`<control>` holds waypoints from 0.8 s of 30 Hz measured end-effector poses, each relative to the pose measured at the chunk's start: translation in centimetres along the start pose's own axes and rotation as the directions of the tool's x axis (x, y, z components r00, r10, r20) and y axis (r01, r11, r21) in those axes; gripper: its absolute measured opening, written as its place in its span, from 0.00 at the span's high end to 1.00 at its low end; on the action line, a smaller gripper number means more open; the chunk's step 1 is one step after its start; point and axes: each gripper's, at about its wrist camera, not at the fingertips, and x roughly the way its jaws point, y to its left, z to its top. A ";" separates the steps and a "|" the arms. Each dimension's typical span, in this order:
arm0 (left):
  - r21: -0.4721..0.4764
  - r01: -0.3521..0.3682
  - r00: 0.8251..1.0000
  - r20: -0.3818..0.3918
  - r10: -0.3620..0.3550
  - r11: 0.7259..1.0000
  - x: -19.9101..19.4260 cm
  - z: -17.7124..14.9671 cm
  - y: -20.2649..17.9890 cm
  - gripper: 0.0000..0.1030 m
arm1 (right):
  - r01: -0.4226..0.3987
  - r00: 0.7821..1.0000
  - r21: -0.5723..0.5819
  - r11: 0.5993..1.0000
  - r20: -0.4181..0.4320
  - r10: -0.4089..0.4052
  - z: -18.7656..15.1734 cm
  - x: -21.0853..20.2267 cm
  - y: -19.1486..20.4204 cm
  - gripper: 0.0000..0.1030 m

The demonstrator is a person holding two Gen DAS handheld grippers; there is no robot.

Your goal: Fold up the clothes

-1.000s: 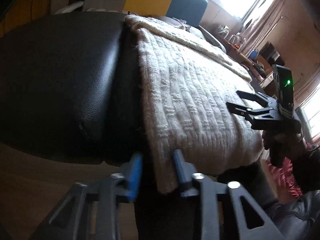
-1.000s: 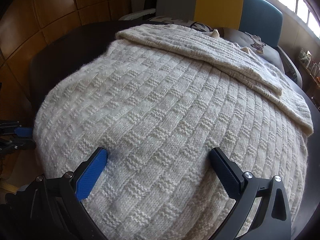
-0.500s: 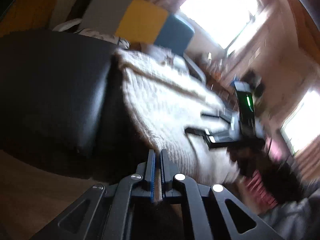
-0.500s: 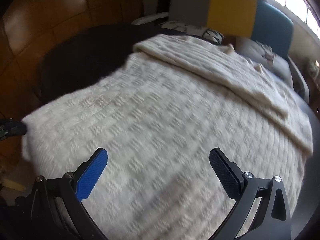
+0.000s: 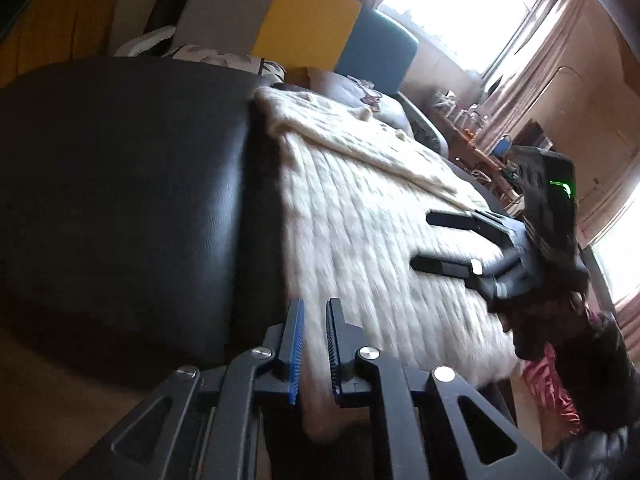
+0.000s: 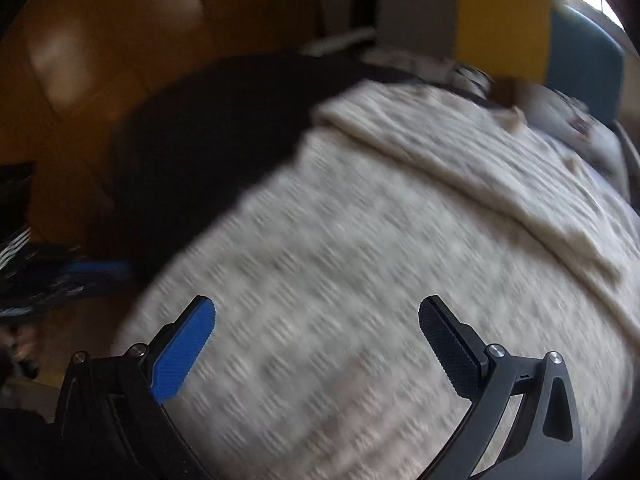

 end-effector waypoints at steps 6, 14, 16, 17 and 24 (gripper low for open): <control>-0.009 0.094 0.992 -0.080 -0.094 0.996 4.9 3.9 2.0 0.83 | 0.057 0.994 -0.012 0.998 -0.093 -0.058 -0.2 3.8 -1.4 0.00; -0.051 0.214 0.964 -0.149 -0.220 0.975 9.3 7.0 3.4 0.81 | 0.054 0.998 -0.043 0.998 -0.031 -0.056 -1.1 3.5 -1.5 0.00; -0.044 0.185 0.971 -0.146 -0.189 0.982 9.7 7.4 3.3 0.94 | 0.058 0.998 -0.041 0.997 -0.038 -0.059 -1.0 3.3 -1.5 0.00; -0.034 0.148 0.978 -0.141 -0.152 0.988 9.5 7.5 3.1 0.95 | 0.062 0.997 -0.043 0.997 -0.041 -0.064 -1.0 3.3 -1.5 0.00; 0.294 -0.326 0.945 0.109 0.307 0.898 5.7 6.3 -3.8 1.00 | 0.097 0.995 -0.022 0.995 -0.020 -0.097 -1.2 3.4 -1.5 0.00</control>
